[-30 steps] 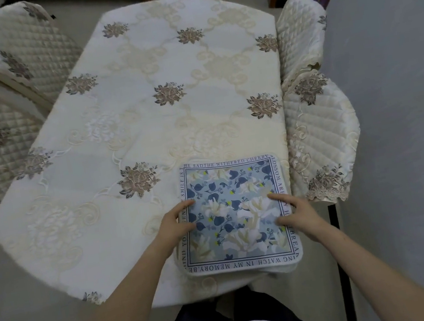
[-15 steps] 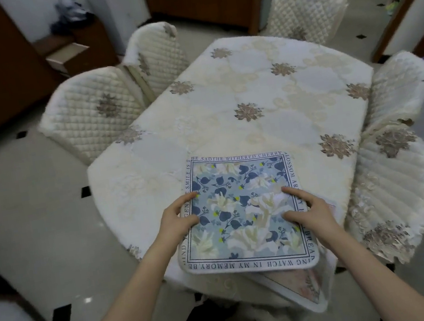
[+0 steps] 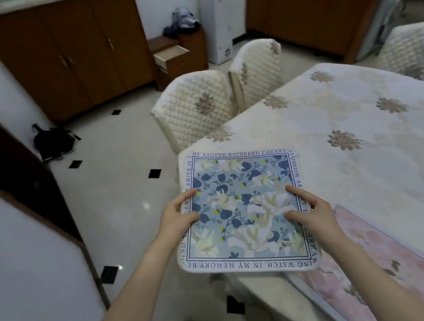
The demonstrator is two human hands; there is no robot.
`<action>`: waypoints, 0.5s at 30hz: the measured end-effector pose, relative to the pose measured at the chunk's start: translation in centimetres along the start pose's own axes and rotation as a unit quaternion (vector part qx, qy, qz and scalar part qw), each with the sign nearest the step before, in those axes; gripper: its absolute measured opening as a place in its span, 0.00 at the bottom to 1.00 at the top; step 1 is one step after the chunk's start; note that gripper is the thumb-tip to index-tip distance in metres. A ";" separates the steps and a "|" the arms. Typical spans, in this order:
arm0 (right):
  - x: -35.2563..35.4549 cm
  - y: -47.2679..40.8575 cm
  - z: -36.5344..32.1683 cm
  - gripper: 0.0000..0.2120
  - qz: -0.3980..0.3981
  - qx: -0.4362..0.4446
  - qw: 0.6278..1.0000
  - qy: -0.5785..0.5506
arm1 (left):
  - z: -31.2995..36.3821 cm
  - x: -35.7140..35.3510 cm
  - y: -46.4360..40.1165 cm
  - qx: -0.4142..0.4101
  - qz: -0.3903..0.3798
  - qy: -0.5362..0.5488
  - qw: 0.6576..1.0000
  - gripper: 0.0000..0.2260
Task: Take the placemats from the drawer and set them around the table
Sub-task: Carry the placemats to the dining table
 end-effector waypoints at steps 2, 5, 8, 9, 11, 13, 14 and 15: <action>-3.3 -0.2 -0.2 0.28 -0.002 -0.002 1.000 0.000 | 0.1 2.8 -1.7 -0.001 0.005 0.004 1.000 0.26; -8.7 -0.6 -0.3 0.29 0.002 -0.002 1.000 0.007 | 0.5 7.2 -4.7 -0.012 0.001 -0.005 1.000 0.26; -14.1 -0.7 -0.6 0.29 0.004 -0.021 1.000 -0.020 | 1.1 11.6 -7.7 -0.018 -0.001 -0.010 1.000 0.26; -15.8 -0.6 -1.0 0.29 0.006 -0.030 0.999 -0.031 | 1.3 13.1 -8.7 -0.019 0.001 -0.010 1.000 0.26; -19.0 -0.7 -1.5 0.29 0.009 -0.043 0.998 -0.046 | 1.8 15.7 -10.8 -0.021 0.003 -0.014 1.000 0.26; -21.7 -0.9 -2.1 0.28 0.009 -0.049 0.998 -0.048 | 2.2 17.8 -12.6 -0.019 -0.001 -0.013 1.000 0.26; -22.9 -1.2 -2.3 0.28 0.009 -0.049 0.998 -0.044 | 2.3 18.6 -13.5 -0.019 -0.003 -0.014 1.000 0.27; -24.0 -1.5 -2.6 0.28 0.010 -0.049 0.998 -0.040 | 2.4 19.4 -14.4 -0.020 -0.004 -0.017 1.000 0.27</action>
Point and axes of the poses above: each hand's wrist, its own y-axis away from the middle knuckle, its own x-axis out of the back of the hand, z = x × y, the point moved 6 cm from there along -y, towards the middle knuckle, and after that the axes turned 10 degrees about z, right-handed, at the moved point
